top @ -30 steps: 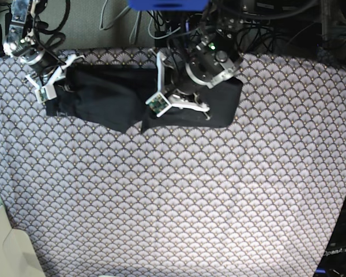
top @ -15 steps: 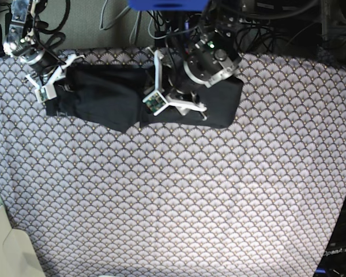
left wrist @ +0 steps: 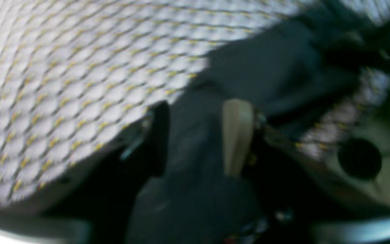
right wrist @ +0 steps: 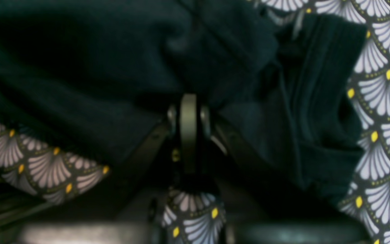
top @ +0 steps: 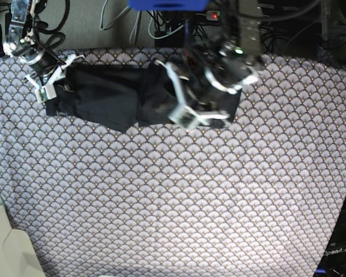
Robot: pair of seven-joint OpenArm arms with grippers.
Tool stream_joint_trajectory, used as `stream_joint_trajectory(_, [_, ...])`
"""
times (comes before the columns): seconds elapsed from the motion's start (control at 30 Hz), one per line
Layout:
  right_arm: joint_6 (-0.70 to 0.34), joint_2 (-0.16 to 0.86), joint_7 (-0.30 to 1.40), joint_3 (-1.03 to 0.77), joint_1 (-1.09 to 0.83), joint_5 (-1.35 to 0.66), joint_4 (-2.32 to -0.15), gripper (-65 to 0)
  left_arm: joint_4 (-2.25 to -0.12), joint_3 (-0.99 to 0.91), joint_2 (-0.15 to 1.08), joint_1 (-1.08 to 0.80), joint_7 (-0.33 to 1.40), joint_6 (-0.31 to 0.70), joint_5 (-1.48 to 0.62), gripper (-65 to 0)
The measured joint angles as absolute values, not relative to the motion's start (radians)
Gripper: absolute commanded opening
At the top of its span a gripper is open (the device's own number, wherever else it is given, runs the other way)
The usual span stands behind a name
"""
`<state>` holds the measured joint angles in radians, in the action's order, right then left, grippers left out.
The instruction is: Fold the T-shirt properly
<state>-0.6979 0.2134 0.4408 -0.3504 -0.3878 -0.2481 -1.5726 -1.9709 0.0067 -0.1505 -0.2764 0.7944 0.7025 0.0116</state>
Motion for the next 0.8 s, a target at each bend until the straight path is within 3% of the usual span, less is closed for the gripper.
stream_joint_trajectory(0.1, [-0.698,0.213,0.441,-0.35,-0.388,-0.248,-1.572,-64.6,-1.952,-0.096,-0.148,-0.254,0.804,0.693,0.008,-59.0])
stream_joint_trajectory(0.17, [-0.698,0.213,0.441,-0.35,-0.388,-0.248,-1.572,-64.6,-1.919,-0.139,-0.15,-0.243,0.848,0.692,0.003,-64.7])
stream_joint_trajectory(0.3, [-0.698,0.215,0.441,-0.35,-0.388,-0.249,-1.574,-64.6,-1.796,-0.185,-0.121,-0.203,0.904,0.7,0.001,-65.0])
stream_joint_trajectory(0.63, [-0.698,0.245,0.47,-0.37,-0.414,-0.239,-1.678,-64.5,-1.607,-0.224,-0.094,-0.199,0.796,0.7,-0.025,-65.0])
stream_joint_trajectory(0.8, [-0.699,0.249,0.604,-0.413,-0.419,-0.242,-1.808,-64.4,-1.589,-0.228,-0.081,-0.196,0.776,0.7,-0.038,-65.0])
